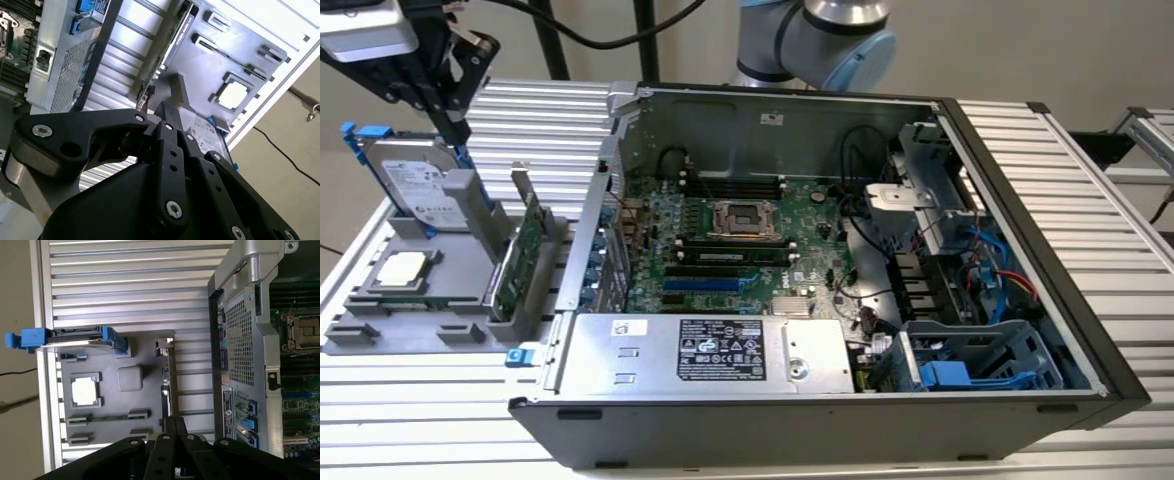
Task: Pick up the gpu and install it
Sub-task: 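Reach for the gpu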
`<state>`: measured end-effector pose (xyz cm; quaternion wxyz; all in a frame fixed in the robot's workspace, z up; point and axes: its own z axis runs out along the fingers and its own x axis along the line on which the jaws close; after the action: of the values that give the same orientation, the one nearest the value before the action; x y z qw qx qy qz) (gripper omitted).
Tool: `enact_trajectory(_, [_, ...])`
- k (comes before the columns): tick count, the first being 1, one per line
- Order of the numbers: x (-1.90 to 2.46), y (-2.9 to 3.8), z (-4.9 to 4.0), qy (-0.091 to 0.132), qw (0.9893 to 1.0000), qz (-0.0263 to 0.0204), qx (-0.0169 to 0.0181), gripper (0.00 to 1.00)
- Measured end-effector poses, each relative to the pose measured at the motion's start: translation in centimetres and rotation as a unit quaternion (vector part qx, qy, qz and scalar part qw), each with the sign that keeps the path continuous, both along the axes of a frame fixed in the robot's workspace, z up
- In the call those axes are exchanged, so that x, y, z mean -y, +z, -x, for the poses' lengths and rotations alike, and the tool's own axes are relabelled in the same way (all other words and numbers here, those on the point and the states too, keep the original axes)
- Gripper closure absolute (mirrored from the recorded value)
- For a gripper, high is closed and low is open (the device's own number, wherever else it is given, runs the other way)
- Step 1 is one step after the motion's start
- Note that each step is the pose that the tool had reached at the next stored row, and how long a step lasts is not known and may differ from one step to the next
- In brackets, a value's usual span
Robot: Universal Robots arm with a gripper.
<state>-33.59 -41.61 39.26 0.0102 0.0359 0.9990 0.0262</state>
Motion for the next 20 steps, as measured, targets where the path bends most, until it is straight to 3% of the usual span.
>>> enact_trajectory(7, [0.0, 0.0, 0.61, 0.0, 1.0, 0.0, 0.0, 1.0])
enact_trajectory(20, [0.0, 0.0, 0.69, 0.0, 1.0, 0.0, 0.0, 1.0])
